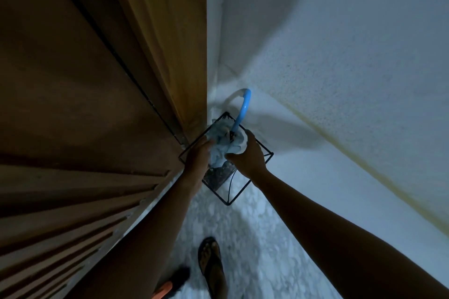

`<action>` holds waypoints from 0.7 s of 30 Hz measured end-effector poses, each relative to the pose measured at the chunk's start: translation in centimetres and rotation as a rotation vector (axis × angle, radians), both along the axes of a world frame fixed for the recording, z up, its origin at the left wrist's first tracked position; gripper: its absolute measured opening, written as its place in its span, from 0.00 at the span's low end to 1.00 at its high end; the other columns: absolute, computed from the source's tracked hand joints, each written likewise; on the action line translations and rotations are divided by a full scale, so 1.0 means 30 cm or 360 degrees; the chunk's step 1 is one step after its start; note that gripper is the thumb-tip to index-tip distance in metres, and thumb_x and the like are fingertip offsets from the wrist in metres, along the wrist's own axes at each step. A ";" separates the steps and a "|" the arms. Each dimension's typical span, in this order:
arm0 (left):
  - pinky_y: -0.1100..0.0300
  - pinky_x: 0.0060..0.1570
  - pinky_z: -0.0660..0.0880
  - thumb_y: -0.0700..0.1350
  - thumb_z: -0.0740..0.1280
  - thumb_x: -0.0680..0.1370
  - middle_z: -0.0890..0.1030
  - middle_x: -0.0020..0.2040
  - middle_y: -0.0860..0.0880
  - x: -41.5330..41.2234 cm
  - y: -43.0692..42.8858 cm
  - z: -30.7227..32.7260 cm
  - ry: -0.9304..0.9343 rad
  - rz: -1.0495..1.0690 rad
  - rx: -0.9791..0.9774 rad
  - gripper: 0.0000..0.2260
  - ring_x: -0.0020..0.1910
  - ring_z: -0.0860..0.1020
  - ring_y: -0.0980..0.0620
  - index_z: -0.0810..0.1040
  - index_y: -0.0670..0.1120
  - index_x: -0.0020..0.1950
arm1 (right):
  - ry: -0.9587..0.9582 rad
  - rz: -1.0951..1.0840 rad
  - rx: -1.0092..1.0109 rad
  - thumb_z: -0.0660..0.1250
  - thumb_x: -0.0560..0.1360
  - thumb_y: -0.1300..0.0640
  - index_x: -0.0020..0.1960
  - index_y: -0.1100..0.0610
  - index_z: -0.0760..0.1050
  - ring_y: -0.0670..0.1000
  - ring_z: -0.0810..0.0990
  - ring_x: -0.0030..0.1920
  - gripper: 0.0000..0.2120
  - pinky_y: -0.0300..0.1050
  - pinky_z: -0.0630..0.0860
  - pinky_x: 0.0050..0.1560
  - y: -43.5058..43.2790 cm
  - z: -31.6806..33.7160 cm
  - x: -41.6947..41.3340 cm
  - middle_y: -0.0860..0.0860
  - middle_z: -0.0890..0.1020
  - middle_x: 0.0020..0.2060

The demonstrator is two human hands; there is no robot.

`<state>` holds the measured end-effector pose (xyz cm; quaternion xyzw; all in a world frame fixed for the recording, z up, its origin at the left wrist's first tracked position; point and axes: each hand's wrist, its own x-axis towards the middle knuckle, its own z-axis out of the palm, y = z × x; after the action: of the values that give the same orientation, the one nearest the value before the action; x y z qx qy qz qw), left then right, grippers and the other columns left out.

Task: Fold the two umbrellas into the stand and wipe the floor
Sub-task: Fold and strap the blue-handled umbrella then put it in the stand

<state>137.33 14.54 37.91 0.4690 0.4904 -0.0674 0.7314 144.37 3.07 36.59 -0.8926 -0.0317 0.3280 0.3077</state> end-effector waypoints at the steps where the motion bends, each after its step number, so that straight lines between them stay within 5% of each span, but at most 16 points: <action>1: 0.55 0.56 0.67 0.44 0.62 0.82 0.75 0.58 0.51 -0.022 -0.008 0.024 -0.0011 0.0014 0.0024 0.10 0.58 0.72 0.51 0.76 0.48 0.63 | -0.0022 -0.0056 0.0019 0.78 0.64 0.52 0.72 0.54 0.67 0.56 0.79 0.62 0.39 0.50 0.80 0.57 -0.016 0.014 -0.020 0.52 0.78 0.62; 6: 0.56 0.54 0.69 0.39 0.66 0.80 0.76 0.63 0.46 -0.192 -0.074 0.165 0.0086 -0.0029 0.0244 0.17 0.59 0.73 0.48 0.74 0.42 0.69 | 0.0100 -0.0175 0.0032 0.78 0.70 0.51 0.81 0.53 0.53 0.60 0.70 0.71 0.48 0.51 0.73 0.64 -0.142 0.191 -0.176 0.60 0.65 0.76; 11: 0.62 0.53 0.69 0.38 0.65 0.81 0.76 0.60 0.45 -0.501 -0.215 0.373 0.0154 -0.0198 0.0448 0.16 0.60 0.74 0.46 0.73 0.39 0.69 | 0.0089 0.0052 0.0144 0.76 0.72 0.54 0.75 0.56 0.66 0.58 0.79 0.61 0.35 0.45 0.75 0.50 -0.296 0.404 -0.371 0.57 0.78 0.64; 14: 0.61 0.54 0.70 0.39 0.68 0.79 0.77 0.62 0.46 -0.726 -0.343 0.514 0.0172 -0.0116 0.0566 0.17 0.64 0.75 0.45 0.75 0.41 0.68 | 0.0041 0.0221 0.0262 0.77 0.70 0.56 0.70 0.58 0.71 0.57 0.81 0.59 0.30 0.45 0.76 0.51 -0.382 0.557 -0.527 0.56 0.82 0.60; 16: 0.63 0.51 0.73 0.40 0.70 0.78 0.78 0.60 0.46 -0.892 -0.444 0.607 0.0252 0.0021 0.0682 0.17 0.58 0.78 0.48 0.77 0.42 0.66 | 0.0061 0.0359 0.0336 0.78 0.70 0.57 0.70 0.58 0.72 0.57 0.81 0.61 0.31 0.48 0.77 0.59 -0.426 0.633 -0.649 0.56 0.82 0.61; 19: 0.75 0.32 0.71 0.41 0.71 0.77 0.80 0.53 0.49 -1.157 -0.613 0.747 0.0309 0.0293 0.0801 0.12 0.39 0.76 0.59 0.80 0.44 0.60 | 0.0089 0.0665 0.0393 0.77 0.71 0.51 0.71 0.55 0.70 0.57 0.77 0.66 0.32 0.49 0.73 0.67 -0.479 0.741 -0.861 0.53 0.78 0.65; 21: 0.73 0.33 0.72 0.43 0.71 0.77 0.80 0.47 0.52 -1.346 -0.722 0.846 0.0389 0.0455 0.0907 0.10 0.37 0.75 0.60 0.80 0.45 0.58 | 0.0071 0.0904 0.0464 0.74 0.74 0.52 0.70 0.56 0.71 0.55 0.76 0.66 0.28 0.44 0.71 0.64 -0.504 0.834 -1.017 0.52 0.78 0.65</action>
<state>96.94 -7.11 63.30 0.5695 0.6344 0.1199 0.5087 113.86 -12.05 61.60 -0.7872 -0.3194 0.4123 0.3291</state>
